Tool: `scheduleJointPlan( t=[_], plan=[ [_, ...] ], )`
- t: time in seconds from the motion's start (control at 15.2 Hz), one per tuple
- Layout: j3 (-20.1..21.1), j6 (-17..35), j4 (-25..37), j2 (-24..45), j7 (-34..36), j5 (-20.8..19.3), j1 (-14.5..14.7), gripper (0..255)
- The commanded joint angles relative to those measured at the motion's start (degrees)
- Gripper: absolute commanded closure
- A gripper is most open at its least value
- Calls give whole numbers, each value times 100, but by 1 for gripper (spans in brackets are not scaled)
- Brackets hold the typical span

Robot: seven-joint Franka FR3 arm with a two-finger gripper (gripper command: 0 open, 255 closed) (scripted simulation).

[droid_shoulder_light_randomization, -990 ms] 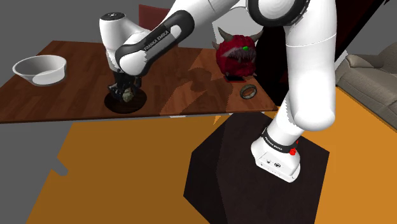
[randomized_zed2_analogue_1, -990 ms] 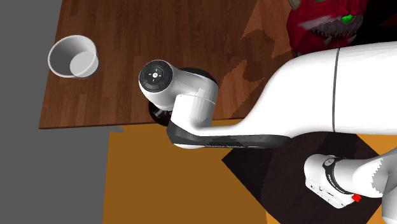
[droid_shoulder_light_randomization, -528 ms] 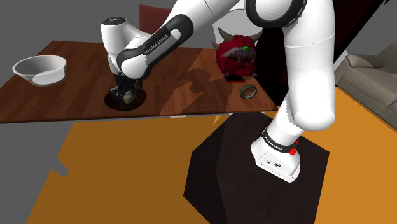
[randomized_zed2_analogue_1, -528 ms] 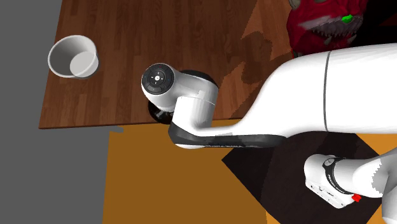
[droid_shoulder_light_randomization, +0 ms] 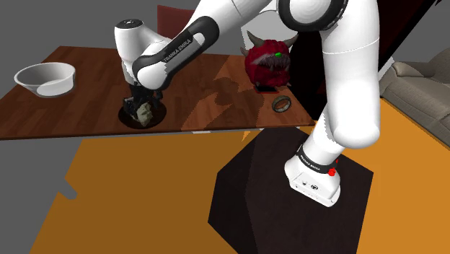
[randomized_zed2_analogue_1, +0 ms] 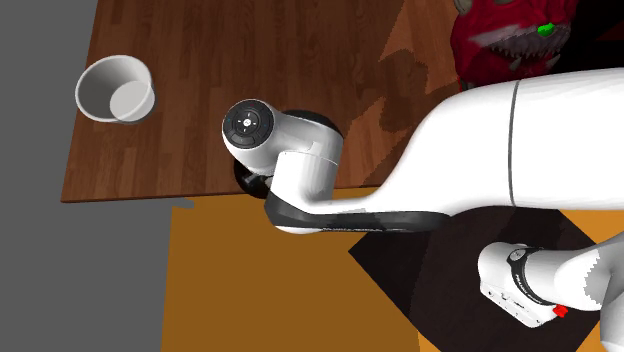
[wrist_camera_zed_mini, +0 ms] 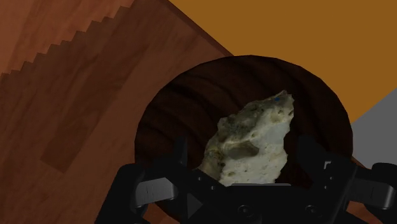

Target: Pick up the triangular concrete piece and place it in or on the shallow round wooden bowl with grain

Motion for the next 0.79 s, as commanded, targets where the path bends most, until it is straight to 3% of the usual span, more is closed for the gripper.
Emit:
scheduleJointPlan(
  t=[0.0,0.2,0.73],
  plan=[
    [29,-125,-10,-136,-24,39,-14,0],
    [102,-492,12,-487,-91,149,-46,0],
    [101,-491,12,-487,-91,150,-45,0]
  ],
)
